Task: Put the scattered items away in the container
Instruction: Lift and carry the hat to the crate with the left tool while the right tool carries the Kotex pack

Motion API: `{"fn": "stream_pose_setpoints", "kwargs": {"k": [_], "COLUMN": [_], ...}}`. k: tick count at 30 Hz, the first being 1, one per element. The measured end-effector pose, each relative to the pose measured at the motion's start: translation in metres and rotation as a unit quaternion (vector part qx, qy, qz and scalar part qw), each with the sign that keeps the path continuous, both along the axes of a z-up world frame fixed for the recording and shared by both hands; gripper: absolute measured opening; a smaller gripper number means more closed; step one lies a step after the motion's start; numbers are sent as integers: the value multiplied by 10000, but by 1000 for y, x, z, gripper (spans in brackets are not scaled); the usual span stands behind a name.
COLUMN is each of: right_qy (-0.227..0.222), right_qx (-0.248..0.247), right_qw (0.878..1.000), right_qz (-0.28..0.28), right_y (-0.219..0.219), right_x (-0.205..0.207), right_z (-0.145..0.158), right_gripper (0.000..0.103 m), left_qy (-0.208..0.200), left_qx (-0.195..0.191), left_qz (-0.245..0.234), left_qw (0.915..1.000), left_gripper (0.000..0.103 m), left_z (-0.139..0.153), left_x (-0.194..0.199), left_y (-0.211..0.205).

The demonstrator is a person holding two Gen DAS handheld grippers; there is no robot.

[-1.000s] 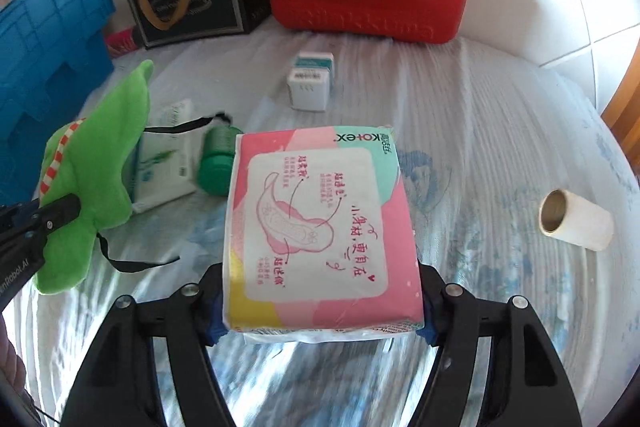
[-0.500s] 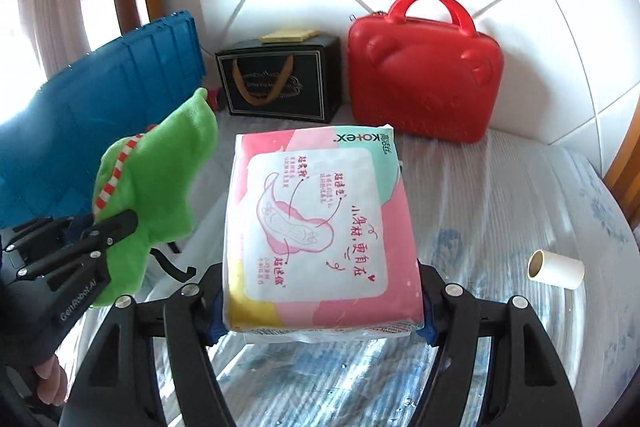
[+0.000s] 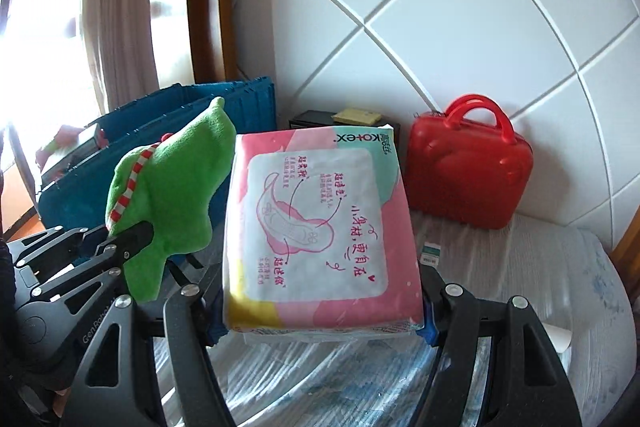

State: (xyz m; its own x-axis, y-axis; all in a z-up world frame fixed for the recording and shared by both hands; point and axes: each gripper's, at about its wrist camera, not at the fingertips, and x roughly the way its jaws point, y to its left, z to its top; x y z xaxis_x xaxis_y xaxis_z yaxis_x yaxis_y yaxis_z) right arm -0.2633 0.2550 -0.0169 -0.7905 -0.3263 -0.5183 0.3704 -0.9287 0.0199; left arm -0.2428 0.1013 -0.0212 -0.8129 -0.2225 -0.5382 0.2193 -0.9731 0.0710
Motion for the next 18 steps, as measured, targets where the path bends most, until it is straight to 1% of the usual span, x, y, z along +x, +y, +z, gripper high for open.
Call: {"fn": "stream_pose_setpoints", "kwargs": {"k": [6,10,16,18], "right_qy": [389,594,747,811], "right_qx": [0,-81,-233,-218], "right_qw": [9985,9963,9928,9916], "right_qz": [397,612,903,980], "right_y": [-46,-90,-182,-217], "right_x": [13,14,7,3], "right_z": [45,69,92,97], "right_gripper": [69,69,69,69], "left_qy": [529,775,966,914], "left_qx": [-93,-234,-339,-347], "left_qz": [335,565,831,873], "left_qw": [9980,9951,9913,9914], "left_gripper": [14,14,14,14], "left_z": [51,82,107,109], "left_x": [22,28,33,24], "left_y": [-45,-93,-181,-211]}}
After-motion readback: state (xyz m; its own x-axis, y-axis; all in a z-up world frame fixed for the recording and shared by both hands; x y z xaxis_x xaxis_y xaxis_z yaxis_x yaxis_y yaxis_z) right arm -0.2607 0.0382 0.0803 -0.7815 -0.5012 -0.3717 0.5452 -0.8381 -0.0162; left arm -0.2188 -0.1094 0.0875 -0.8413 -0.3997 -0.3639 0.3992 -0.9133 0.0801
